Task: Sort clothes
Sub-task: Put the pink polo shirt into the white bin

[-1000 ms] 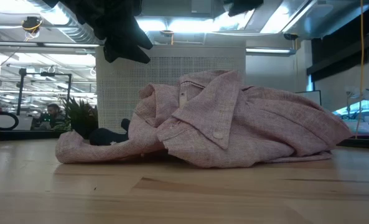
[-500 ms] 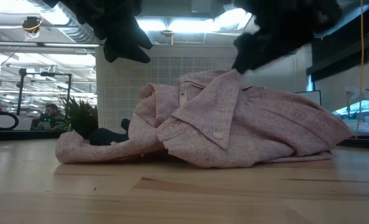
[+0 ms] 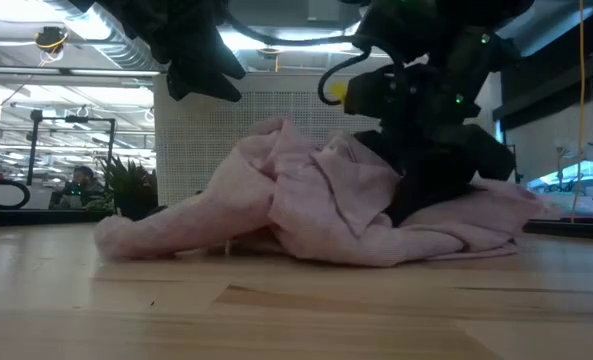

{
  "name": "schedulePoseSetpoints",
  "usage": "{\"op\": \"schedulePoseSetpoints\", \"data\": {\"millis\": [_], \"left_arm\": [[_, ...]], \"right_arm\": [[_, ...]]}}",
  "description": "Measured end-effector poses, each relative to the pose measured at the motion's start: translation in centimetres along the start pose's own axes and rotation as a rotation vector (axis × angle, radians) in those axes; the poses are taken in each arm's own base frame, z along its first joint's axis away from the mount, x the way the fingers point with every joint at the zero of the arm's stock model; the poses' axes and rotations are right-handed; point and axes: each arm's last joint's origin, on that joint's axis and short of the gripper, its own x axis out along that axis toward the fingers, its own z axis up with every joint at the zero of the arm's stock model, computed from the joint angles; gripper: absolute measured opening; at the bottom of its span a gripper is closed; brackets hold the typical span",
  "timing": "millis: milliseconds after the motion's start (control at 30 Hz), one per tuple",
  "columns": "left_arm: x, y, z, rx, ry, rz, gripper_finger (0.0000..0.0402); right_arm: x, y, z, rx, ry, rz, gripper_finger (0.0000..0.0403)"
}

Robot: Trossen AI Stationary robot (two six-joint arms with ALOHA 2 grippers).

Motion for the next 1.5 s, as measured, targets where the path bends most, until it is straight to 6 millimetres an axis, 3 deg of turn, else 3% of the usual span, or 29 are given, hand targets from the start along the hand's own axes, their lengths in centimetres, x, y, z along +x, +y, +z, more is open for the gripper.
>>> {"op": "schedulePoseSetpoints", "data": {"millis": [200,333,367,567,833,1033,1267,1500], "left_arm": [[0.0,0.0,0.0,0.000,0.001,0.000,0.0198],[0.0,0.0,0.0,0.000,0.000,0.000,0.0198],[0.0,0.0,0.0,0.000,0.001,0.000,0.0198],[0.0,0.1,-0.3,-0.007,0.029,0.012,0.0198],[0.0,0.3,-0.4,-0.012,0.047,0.025,0.0198],[0.0,0.4,-0.4,-0.003,0.045,0.025,0.0198],[0.0,0.4,-0.4,0.015,0.046,0.025,0.0198],[0.0,0.4,-0.4,0.015,0.047,0.025,0.0198]], "right_arm": [[0.7,0.0,-0.3,-0.017,0.026,-0.008,0.0179],[0.1,0.3,-0.3,-0.007,0.029,-0.023,0.0065],[-0.2,0.3,-0.3,-0.003,0.030,-0.026,0.0052],[-3.0,1.1,-0.5,0.037,0.032,-0.040,0.0052],[-9.6,1.7,-0.1,0.075,-0.110,-0.110,0.0052],[-15.5,0.5,0.6,0.109,-0.275,-0.199,0.0052],[-23.9,-1.2,2.6,0.101,-0.514,-0.326,0.0052],[-31.5,-3.2,4.5,0.084,-0.696,-0.576,0.0052]]}}
